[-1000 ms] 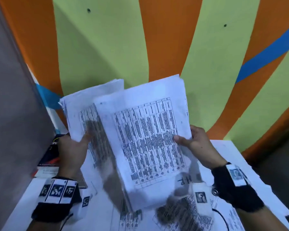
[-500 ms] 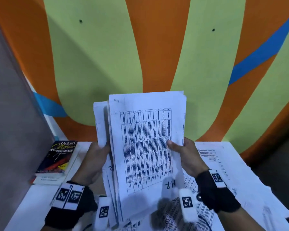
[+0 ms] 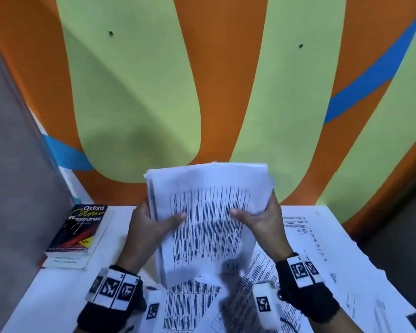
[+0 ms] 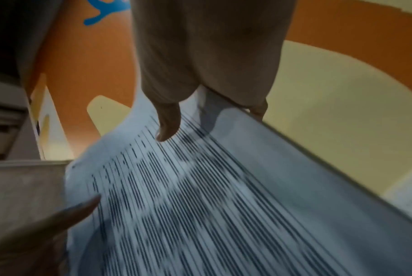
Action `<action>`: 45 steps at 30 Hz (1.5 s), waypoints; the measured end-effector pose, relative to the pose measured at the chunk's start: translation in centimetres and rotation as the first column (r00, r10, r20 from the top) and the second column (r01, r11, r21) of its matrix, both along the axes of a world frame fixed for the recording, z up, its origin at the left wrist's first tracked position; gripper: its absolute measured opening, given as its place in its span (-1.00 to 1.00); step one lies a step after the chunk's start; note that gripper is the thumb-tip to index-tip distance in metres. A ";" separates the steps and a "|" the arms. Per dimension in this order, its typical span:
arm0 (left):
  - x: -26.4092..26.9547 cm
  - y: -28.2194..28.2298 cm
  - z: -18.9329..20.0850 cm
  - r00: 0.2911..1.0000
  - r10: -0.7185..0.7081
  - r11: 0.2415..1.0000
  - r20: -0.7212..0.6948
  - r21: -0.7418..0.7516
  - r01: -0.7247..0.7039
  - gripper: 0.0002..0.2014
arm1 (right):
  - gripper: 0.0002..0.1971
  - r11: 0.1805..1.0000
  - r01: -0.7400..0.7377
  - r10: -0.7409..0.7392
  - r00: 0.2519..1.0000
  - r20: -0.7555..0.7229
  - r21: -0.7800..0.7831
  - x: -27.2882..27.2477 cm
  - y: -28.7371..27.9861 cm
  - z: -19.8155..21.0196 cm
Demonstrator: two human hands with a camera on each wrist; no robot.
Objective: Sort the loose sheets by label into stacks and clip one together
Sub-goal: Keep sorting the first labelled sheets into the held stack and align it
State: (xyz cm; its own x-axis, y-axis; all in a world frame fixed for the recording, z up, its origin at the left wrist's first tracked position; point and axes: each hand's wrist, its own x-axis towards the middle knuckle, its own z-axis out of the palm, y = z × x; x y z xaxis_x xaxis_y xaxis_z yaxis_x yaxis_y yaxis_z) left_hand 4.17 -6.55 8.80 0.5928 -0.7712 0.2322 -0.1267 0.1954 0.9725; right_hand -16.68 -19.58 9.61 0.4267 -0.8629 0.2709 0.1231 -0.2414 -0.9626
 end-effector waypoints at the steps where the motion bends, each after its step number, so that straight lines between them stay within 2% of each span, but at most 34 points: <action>1: -0.1 -0.1 -0.6 1.000 0.003 1.000 -0.008 0.028 -0.003 -0.39 | -0.27 1.000 -0.006 0.007 1.000 -0.024 0.028 -0.2 -0.1 -0.4; 3: -0.5 0.0 -1.2 0.998 0.054 0.997 0.030 0.060 -0.056 -0.60 | -0.34 0.999 0.001 0.002 0.998 -0.060 0.047 -0.5 -0.2 -1.1; 4: -0.7 -0.1 -1.2 0.994 0.086 0.994 0.069 0.068 -0.091 -0.75 | -0.43 1.000 0.022 -0.021 0.996 -0.086 0.017 -0.4 -0.2 -1.3; 6: -1.0 -0.3 -0.9 0.980 0.139 0.987 0.145 0.062 -0.149 -0.89 | -0.56 0.995 0.064 -0.073 0.989 -0.128 -0.074 0.0 0.2 -1.1; 7: -1.1 -0.5 -0.5 0.974 0.156 0.985 0.166 0.042 -0.165 -0.89 | -0.58 0.991 0.072 -0.087 0.988 -0.130 -0.115 0.2 0.4 -0.7; 10: -1.0 -0.7 0.8 0.954 0.209 0.978 0.216 -0.046 -0.204 -0.61 | -0.60 0.980 0.063 -0.079 0.994 -0.079 -0.191 0.7 0.7 1.1; 11: -1.0 -0.8 1.2 0.950 0.224 0.974 0.218 -0.055 -0.218 -0.60 | -0.59 0.979 0.050 -0.064 0.996 -0.063 -0.199 0.8 0.6 1.5; 12: -0.9 -0.8 1.1 0.956 0.211 0.977 0.205 -0.046 -0.206 -0.68 | -0.57 0.980 0.035 -0.048 0.997 -0.061 -0.197 0.7 0.4 1.7; 13: -0.8 -0.9 0.9 0.968 0.184 0.983 0.171 -0.026 -0.182 -0.74 | -0.52 0.982 0.022 -0.038 0.996 -0.083 -0.185 0.7 0.2 1.5; 15: -0.3 -1.2 -0.5 0.991 0.118 0.993 0.057 0.023 -0.119 -0.62 | -0.41 0.990 -0.002 -0.030 0.975 -0.221 -0.144 0.3 -0.4 0.0; 17: 0.0 -1.4 -1.9 0.995 0.101 0.986 0.017 0.135 -0.103 -0.50 | -0.24 0.996 -0.011 -0.031 0.879 -0.476 -0.084 -0.6 -1.1 -2.5; 18: -0.1 -1.5 -2.3 0.994 0.104 0.979 0.039 0.172 -0.109 -0.45 | -0.14 0.997 -0.024 -0.029 0.776 -0.630 -0.076 -1.3 -1.3 -3.8; 20: -0.3 -1.8 -2.2 0.979 0.164 0.963 0.123 0.197 -0.186 -0.50 | -0.11 0.980 -0.150 -0.050 0.455 -0.889 -0.133 -3.0 -1.3 -6.1; 21: -0.3 -1.9 -1.8 0.965 0.204 0.954 0.166 0.187 -0.234 -0.53 | -0.16 0.945 -0.287 -0.068 0.297 -0.953 -0.157 -3.7 -1.1 -7.0; 22: -0.3 -1.9 -1.4 0.952 0.234 0.948 0.200 0.172 -0.269 -0.55 | -0.20 0.892 -0.429 -0.071 0.186 -0.980 -0.146 -4.3 -0.7 -7.9; 23: -0.2 -1.8 -1.0 0.935 0.271 0.939 0.227 0.150 -0.309 -0.56 | -0.23 0.831 -0.544 -0.062 0.116 -0.991 -0.116 -4.6 -0.3 -8.9; 24: -0.1 -1.7 -0.9 0.923 0.301 0.934 0.240 0.123 -0.336 -0.56 | -0.28 0.773 -0.628 -0.055 0.081 -0.995 -0.094 -4.7 0.1 -9.8; 26: -0.1 -1.5 -0.6 0.913 0.342 0.927 0.221 0.081 -0.367 -0.54 | -0.43 0.668 -0.735 -0.079 0.087 -0.993 -0.118 -4.4 0.3 -11.1; 28: -0.2 -1.3 -0.3 0.903 0.373 0.916 0.215 0.070 -0.395 -0.52 | -0.44 0.602 -0.790 -0.108 0.060 -0.992 -0.113 -3.9 -0.1 -11.3; 31: 0.0 -1.1 -0.1 0.882 0.392 0.898 0.261 0.100 -0.428 -0.43 | -0.30 0.556 -0.831 -0.136 -0.056 -0.989 -0.029 -3.0 -0.8 -10.8; 32: 0.0 -1.0 -0.2 0.885 0.382 0.901 0.268 0.108 -0.421 -0.42 | -0.33 0.548 -0.837 -0.146 -0.075 -0.986 -0.017 -2.7 -0.9 -10.9; 35: 0.0 -0.5 -0.1 0.883 0.388 0.898 0.264 0.109 -0.427 -0.43 | -0.56 0.536 -0.844 -0.159 -0.117 -0.980 0.013 -1.9 -1.0 -11.2; 37: 0.3 -0.1 -0.1 0.876 0.395 0.894 0.277 0.102 -0.435 -0.42 | -0.66 0.565 -0.825 -0.146 -0.116 -0.982 0.014 -1.7 -1.8 -10.9; 40: 1.1 0.6 -0.1 0.868 0.411 0.889 0.280 0.087 -0.450 -0.48 | -0.76 0.727 -0.685 -0.078 -0.018 -0.997 -0.045 -2.1 -4.7 -9.8; 41: 1.4 0.7 -0.1 0.868 0.415 0.888 0.273 0.086 -0.452 -0.52 | -0.78 0.776 -0.627 -0.095 -0.008 -0.995 -0.069 -2.3 -5.9 -9.1; 43: 1.7 1.1 -0.1 0.857 0.429 0.878 0.285 0.092 -0.470 -0.52 | -0.78 0.850 -0.518 -0.143 -0.048 -0.989 -0.097 -2.6 -8.2 -8.1; 45: 1.9 1.3 -0.1 0.849 0.439 0.874 0.295 0.082 -0.480 -0.55 | -0.78 0.885 -0.449 -0.190 -0.114 -0.975 -0.120 -2.7 -10.2 -7.7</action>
State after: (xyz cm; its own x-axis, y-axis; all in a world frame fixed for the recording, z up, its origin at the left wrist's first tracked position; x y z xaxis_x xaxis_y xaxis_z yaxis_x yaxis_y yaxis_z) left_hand 6.06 -5.26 8.73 0.8218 -0.4626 0.3326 -0.4167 -0.0900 0.9046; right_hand -19.33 -29.79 1.89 0.5793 -0.7300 -0.3626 -0.7584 -0.6457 0.0885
